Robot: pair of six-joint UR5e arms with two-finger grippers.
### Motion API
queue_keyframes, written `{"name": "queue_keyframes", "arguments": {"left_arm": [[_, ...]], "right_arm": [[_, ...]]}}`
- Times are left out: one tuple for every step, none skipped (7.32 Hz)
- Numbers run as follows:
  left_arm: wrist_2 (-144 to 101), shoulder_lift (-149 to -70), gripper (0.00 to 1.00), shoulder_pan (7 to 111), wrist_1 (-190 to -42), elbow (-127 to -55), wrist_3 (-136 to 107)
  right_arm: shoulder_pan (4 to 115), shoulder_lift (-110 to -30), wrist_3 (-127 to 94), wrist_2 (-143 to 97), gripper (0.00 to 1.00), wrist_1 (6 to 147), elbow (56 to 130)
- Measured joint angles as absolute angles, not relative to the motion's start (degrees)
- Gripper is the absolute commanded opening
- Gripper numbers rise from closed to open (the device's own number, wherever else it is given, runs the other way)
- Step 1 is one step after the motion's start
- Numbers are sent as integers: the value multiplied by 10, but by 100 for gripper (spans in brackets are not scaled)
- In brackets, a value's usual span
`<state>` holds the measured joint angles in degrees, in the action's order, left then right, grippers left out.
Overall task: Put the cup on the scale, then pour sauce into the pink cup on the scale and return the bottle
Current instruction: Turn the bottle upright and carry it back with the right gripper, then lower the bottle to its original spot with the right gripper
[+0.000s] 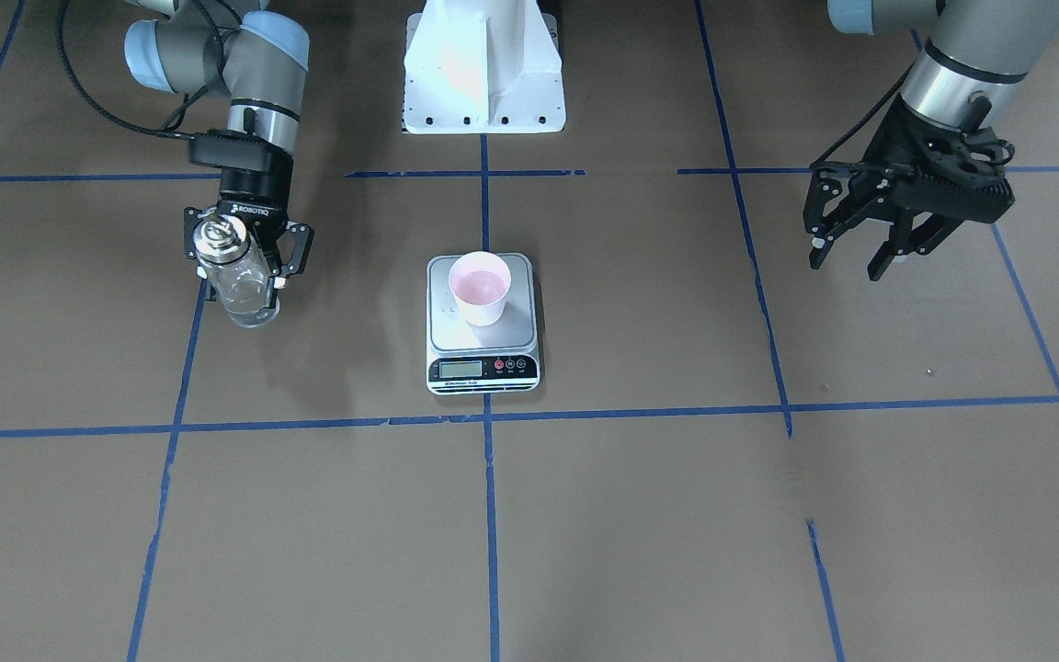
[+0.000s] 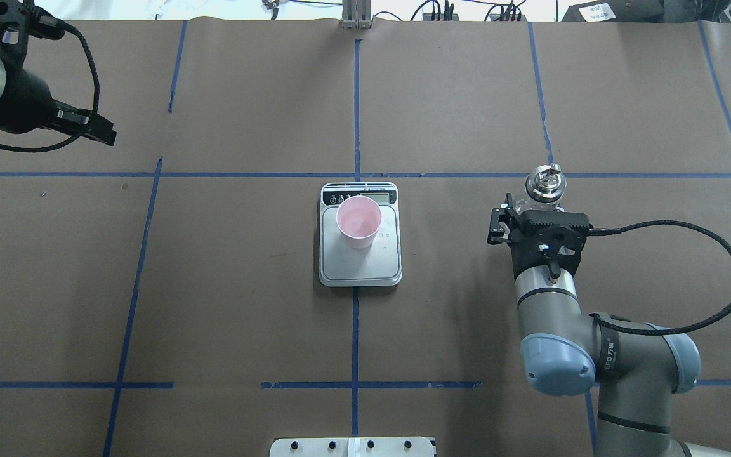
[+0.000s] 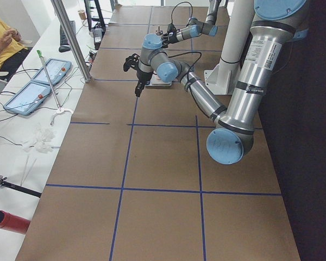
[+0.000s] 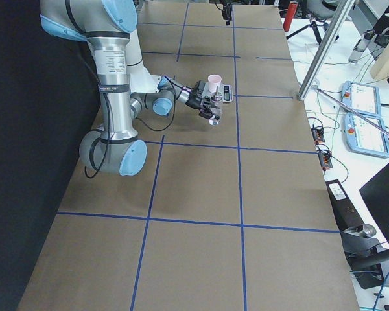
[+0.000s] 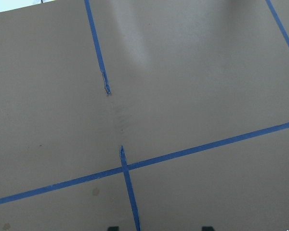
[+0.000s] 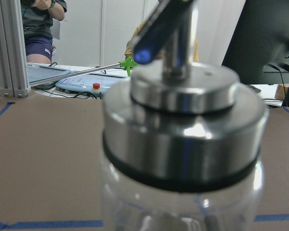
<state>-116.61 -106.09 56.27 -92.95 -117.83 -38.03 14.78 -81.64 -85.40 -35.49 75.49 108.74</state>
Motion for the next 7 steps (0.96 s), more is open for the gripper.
{"name": "queue_keyframes", "arguments": {"left_arm": [[-1166, -1061, 65, 563, -929, -1181, -381], [-1166, -1060, 65, 563, -928, -1182, -381], [-1166, -1060, 65, 563, -928, -1183, -381], [-1166, -1060, 65, 563, -928, -1183, -382], [-1166, -1060, 65, 563, -928, -1183, -382], [-1166, -1061, 65, 563, -929, -1183, -382], [-1166, -1061, 65, 563, -929, -1183, -382]], "right_arm": [[149, -826, -878, -357, 0, 754, 1086], [151, -838, -899, -360, 0, 754, 1085], [152, -850, -916, -366, 0, 754, 1085], [154, -857, -923, -374, 0, 754, 1082], [155, -859, -925, -380, 0, 754, 1077], [155, -860, -926, -386, 0, 754, 1074], [155, -860, -927, -392, 0, 754, 1072]]}}
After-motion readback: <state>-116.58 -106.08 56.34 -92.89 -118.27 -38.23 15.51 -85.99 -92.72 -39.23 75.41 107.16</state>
